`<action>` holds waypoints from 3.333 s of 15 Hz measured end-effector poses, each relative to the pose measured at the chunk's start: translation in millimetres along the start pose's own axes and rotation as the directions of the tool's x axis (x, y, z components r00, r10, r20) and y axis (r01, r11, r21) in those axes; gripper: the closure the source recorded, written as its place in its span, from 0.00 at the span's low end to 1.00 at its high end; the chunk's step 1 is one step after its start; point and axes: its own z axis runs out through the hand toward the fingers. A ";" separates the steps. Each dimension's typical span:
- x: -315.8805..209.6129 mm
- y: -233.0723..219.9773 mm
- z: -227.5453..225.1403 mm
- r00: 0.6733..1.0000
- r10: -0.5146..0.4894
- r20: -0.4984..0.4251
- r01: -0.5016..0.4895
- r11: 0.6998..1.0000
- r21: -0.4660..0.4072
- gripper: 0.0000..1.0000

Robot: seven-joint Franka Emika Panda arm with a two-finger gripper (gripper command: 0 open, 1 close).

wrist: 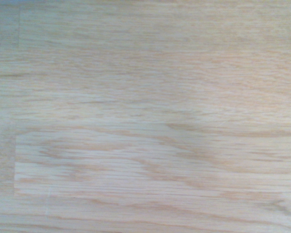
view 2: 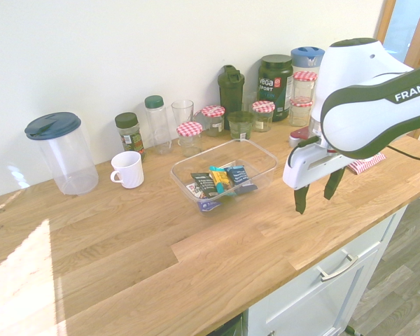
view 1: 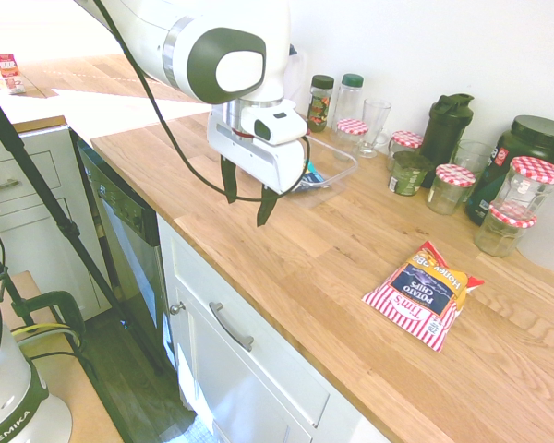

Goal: Put the chip bag into the container

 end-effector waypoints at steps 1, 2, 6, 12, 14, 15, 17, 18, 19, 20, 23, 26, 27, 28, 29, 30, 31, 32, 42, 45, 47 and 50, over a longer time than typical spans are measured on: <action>0.1 0.1 0.4 1.000 0.000 0.001 0.000 1.000 -0.001 0.00; 2.5 2.0 0.4 1.000 0.004 -0.002 -0.004 1.000 -0.003 0.00; 39.8 37.0 -18.8 0.998 0.048 -0.050 -0.048 0.999 -0.006 0.00; 120.4 83.5 -51.1 0.961 0.165 -0.223 -0.177 0.984 -0.033 0.00; 141.9 79.4 -44.1 0.942 0.191 -0.275 -0.214 0.975 -0.056 0.00; 152.3 76.6 -41.4 0.934 0.201 -0.296 -0.231 0.971 -0.067 0.00; 173.5 73.2 -37.5 0.918 0.217 -0.331 -0.258 0.963 -0.083 0.00; 185.0 72.7 -35.9 0.910 0.220 -0.351 -0.267 0.959 -0.093 0.00; 196.4 72.1 -33.0 0.903 0.222 -0.368 -0.277 0.955 -0.103 0.00; 206.8 70.4 -28.7 0.898 0.223 -0.380 -0.284 0.952 -0.112 0.00; 228.3 60.0 -10.8 0.899 0.212 -0.383 -0.281 0.950 -0.133 0.00; 235.1 47.9 1.2 0.903 0.200 -0.381 -0.271 0.952 -0.141 1.00; 236.0 45.4 1.5 0.903 0.198 -0.382 -0.269 0.953 -0.142 1.00; 236.7 42.8 1.4 0.902 0.194 -0.385 -0.266 0.954 -0.142 1.00; 236.6 40.3 1.7 0.902 0.191 -0.386 -0.263 0.954 -0.143 1.00; 236.6 38.9 3.0 0.903 0.188 -0.387 -0.261 0.954 -0.146 1.00; 236.6 38.2 5.4 0.903 0.185 -0.388 -0.260 0.954 -0.151 1.00; 237.0 38.3 7.5 0.903 0.183 -0.388 -0.260 0.953 -0.156 1.00; 247.0 44.2 27.1 0.902 0.194 -0.385 -0.282 0.941 -0.186 1.00; 249.1 47.0 29.1 0.902 0.198 -0.385 -0.287 0.939 -0.189 1.00; 250.5 47.8 33.5 0.903 0.198 -0.382 -0.288 0.937 -0.195 1.00; 252.8 44.7 31.3 0.901 0.197 -0.387 -0.287 0.939 -0.191 1.00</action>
